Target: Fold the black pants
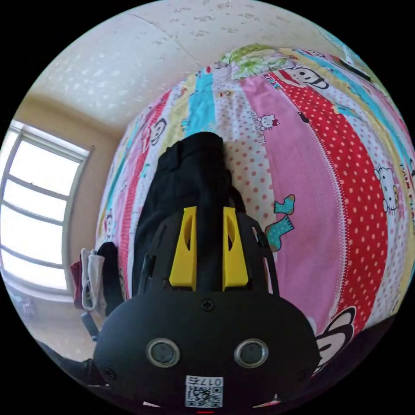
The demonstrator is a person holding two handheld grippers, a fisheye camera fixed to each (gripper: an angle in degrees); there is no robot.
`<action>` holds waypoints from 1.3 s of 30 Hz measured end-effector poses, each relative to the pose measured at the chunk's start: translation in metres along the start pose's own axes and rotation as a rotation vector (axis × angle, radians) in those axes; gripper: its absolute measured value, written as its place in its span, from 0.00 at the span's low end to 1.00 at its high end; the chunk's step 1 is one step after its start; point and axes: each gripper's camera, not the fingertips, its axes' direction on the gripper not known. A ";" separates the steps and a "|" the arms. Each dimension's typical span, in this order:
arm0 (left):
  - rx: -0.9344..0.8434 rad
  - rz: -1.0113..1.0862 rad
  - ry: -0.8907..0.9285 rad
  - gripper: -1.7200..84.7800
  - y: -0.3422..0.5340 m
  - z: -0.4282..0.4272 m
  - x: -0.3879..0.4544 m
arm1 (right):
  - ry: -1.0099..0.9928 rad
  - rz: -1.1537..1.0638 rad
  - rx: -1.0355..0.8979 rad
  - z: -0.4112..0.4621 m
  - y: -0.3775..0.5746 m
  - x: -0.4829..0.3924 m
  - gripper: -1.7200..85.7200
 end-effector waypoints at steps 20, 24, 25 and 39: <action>-0.269 0.032 0.067 0.01 0.048 0.032 0.005 | -0.296 0.239 -0.053 -0.047 0.383 0.009 0.06; -0.229 0.009 -0.007 0.01 0.046 0.016 -0.009 | -0.288 0.125 -0.119 -0.047 0.368 -0.009 0.06; -0.234 -0.006 -0.014 0.01 0.047 0.020 -0.013 | -0.222 0.130 -0.185 -0.036 0.366 -0.006 0.07; -0.556 0.109 -0.093 0.02 0.157 0.061 -0.010 | -0.345 0.039 -0.455 -0.044 0.471 0.022 0.06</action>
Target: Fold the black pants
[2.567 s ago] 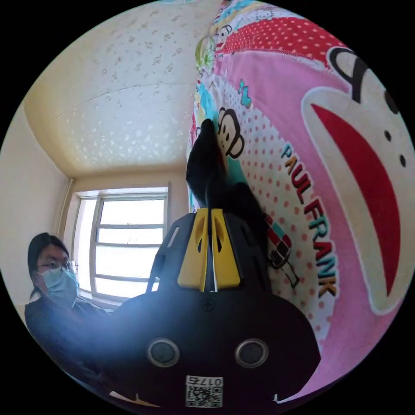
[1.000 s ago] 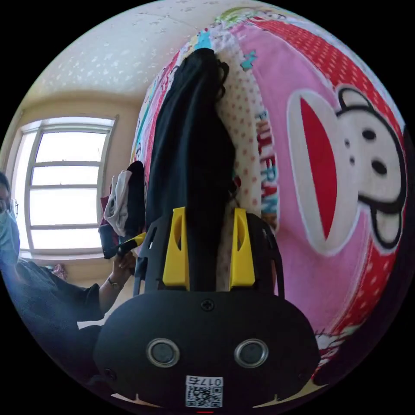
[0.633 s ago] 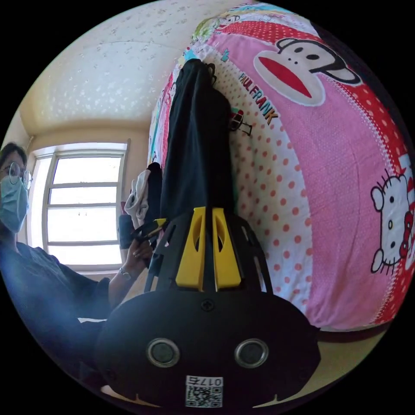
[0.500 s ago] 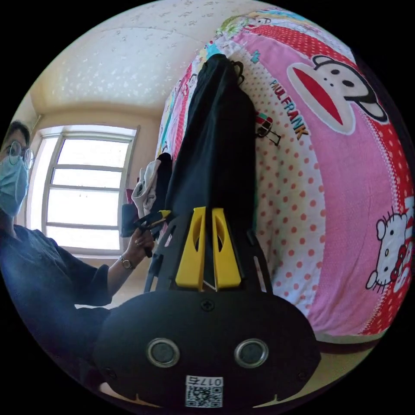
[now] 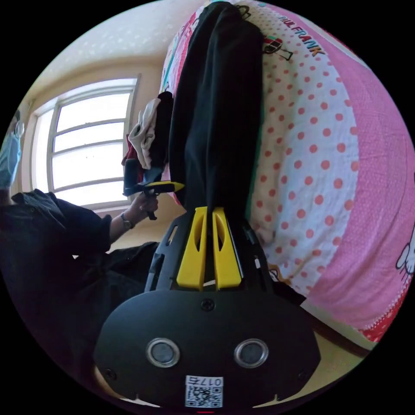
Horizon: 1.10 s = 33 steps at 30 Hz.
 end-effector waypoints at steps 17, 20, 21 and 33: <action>0.229 -0.122 0.288 0.13 -0.002 -0.009 -0.107 | -0.429 0.101 0.123 -0.041 -0.027 0.103 0.15; 0.146 -0.115 0.464 0.11 -0.014 0.016 -0.113 | -0.468 0.055 0.017 -0.018 -0.054 0.095 0.12; 0.138 -0.125 0.498 0.09 -0.013 0.020 -0.110 | -0.454 0.046 0.011 -0.018 -0.054 0.089 0.09; 0.432 0.536 0.655 0.03 0.133 -0.164 0.126 | -0.520 -0.592 0.296 -0.205 0.125 -0.181 0.02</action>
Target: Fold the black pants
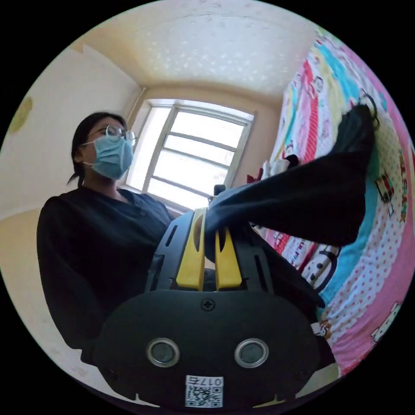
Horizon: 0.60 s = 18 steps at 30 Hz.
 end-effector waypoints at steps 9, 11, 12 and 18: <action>0.117 0.239 -0.249 0.04 -0.120 0.011 0.168 | 0.241 -0.332 0.023 -0.012 -0.109 -0.166 0.02; 0.128 0.191 -0.297 0.04 -0.140 0.020 0.148 | 0.298 -0.290 0.002 -0.019 -0.130 -0.143 0.02; 0.139 0.124 -0.308 0.04 -0.151 0.026 0.123 | 0.358 -0.240 -0.008 -0.024 -0.143 -0.119 0.02; 0.130 -0.189 -0.399 0.04 -0.177 0.054 -0.031 | 0.448 0.074 -0.053 -0.041 -0.186 0.059 0.02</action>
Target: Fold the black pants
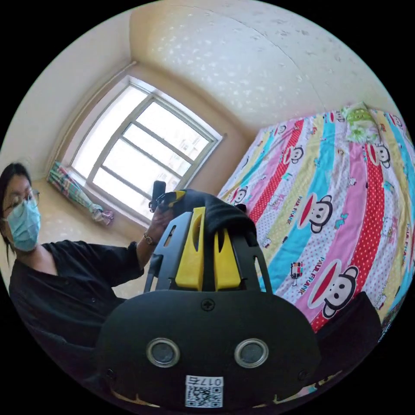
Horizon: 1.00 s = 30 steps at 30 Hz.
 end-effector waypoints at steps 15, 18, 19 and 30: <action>-0.449 -0.669 -0.207 0.18 0.292 0.133 -0.137 | 0.223 0.643 -0.485 0.069 0.283 0.171 0.16; -0.361 -0.637 -0.227 0.19 0.264 0.115 -0.142 | 0.210 0.628 -0.380 0.048 0.251 0.186 0.18; -0.333 -0.631 -0.225 0.19 0.255 0.111 -0.145 | 0.211 0.610 -0.340 0.046 0.231 0.195 0.19; -0.547 -0.606 -0.159 0.22 0.136 0.239 -0.238 | 0.327 0.671 -0.431 0.161 0.164 0.275 0.26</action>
